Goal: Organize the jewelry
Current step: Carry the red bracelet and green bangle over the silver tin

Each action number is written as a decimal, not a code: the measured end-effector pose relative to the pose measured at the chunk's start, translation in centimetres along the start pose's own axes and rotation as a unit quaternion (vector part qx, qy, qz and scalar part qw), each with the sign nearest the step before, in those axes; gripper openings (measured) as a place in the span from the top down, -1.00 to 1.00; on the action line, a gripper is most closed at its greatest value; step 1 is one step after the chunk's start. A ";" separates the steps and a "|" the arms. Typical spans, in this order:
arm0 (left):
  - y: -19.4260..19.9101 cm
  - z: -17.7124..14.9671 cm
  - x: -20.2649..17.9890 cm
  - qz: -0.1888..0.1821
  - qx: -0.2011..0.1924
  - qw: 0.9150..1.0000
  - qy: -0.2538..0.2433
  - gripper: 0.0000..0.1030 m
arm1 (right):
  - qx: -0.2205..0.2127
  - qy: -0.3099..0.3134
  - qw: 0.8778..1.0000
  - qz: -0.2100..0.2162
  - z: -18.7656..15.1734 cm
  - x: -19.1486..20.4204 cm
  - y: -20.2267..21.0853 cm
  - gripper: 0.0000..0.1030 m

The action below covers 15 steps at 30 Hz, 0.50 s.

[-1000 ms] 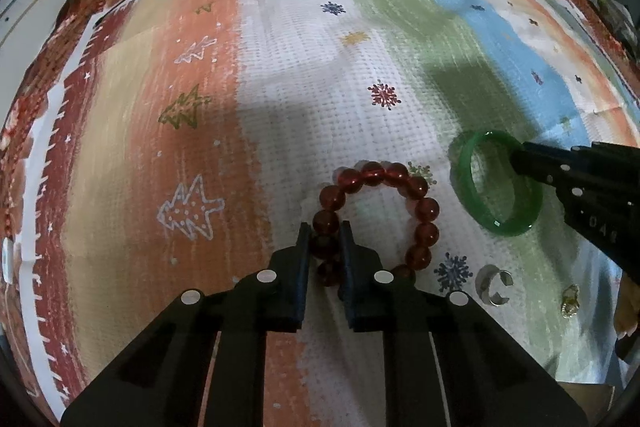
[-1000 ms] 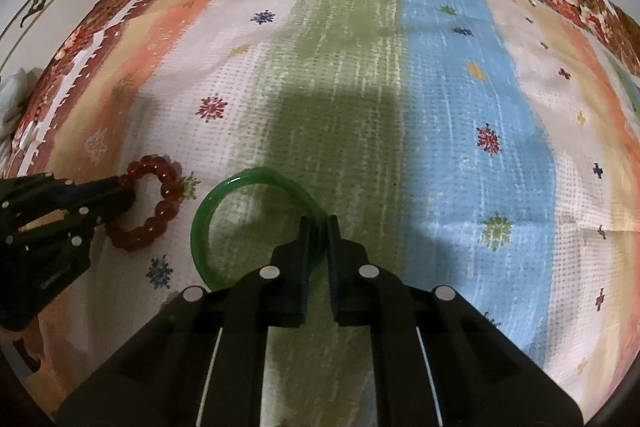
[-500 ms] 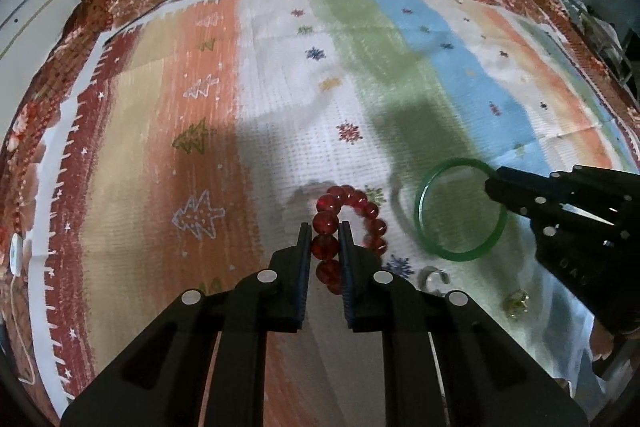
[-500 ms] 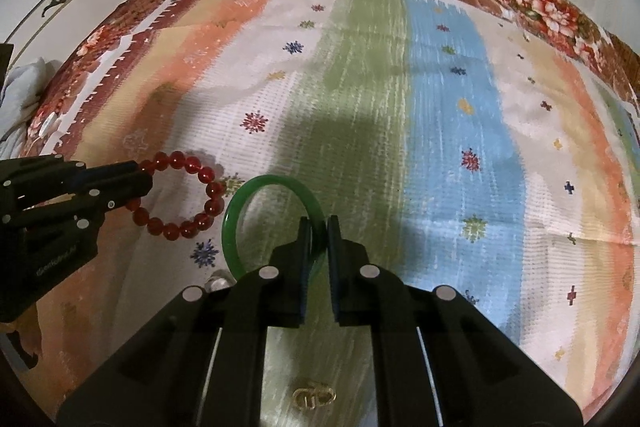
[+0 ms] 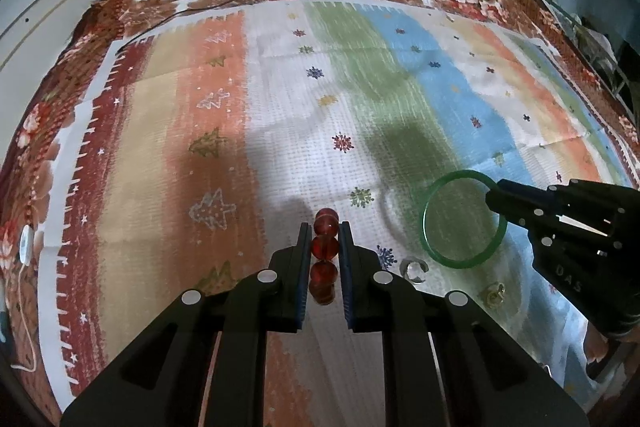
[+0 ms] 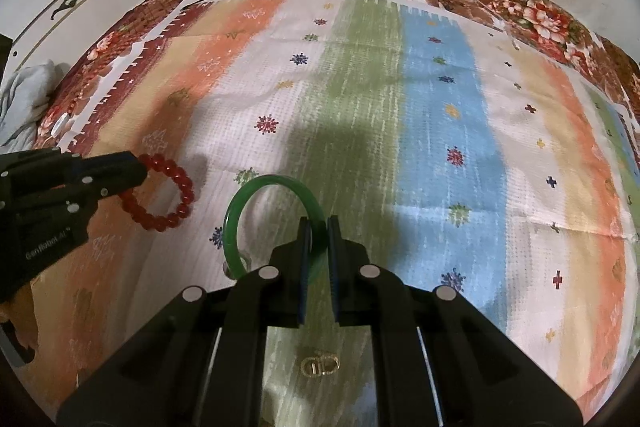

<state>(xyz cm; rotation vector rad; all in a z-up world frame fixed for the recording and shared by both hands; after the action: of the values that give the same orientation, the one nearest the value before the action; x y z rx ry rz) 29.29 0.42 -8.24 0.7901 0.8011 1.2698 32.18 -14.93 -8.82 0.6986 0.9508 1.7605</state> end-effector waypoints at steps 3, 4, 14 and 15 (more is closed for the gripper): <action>0.8 0.0 0.0 -0.002 -0.006 1.000 0.003 0.75 | -0.005 0.001 1.000 0.000 -0.1 0.1 0.8 0.81; 1.0 -0.1 0.0 -0.004 -0.008 1.000 0.004 0.75 | -0.007 0.001 1.000 0.000 -0.2 0.2 1.0 0.81; 3.1 -0.6 -0.1 -0.003 -0.024 1.000 0.009 0.75 | -0.033 -0.004 0.999 0.001 -0.1 0.1 4.0 0.81; 3.4 -0.7 -0.1 -0.004 -0.027 1.000 0.012 0.75 | -0.035 -0.004 0.999 0.003 -0.1 0.2 4.3 0.81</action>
<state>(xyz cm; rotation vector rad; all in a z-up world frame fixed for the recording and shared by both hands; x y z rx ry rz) 27.01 0.80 -5.69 0.7294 0.7851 1.2897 29.90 -15.67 -5.21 0.6631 0.8790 1.7868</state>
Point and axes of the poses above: each gripper's, at about its wrist camera, not at the fingertips, and y roughly against the way its jaws point, x to its left, z to its top, the point moved 2 cm from there along -y, roughly the way its jaws point
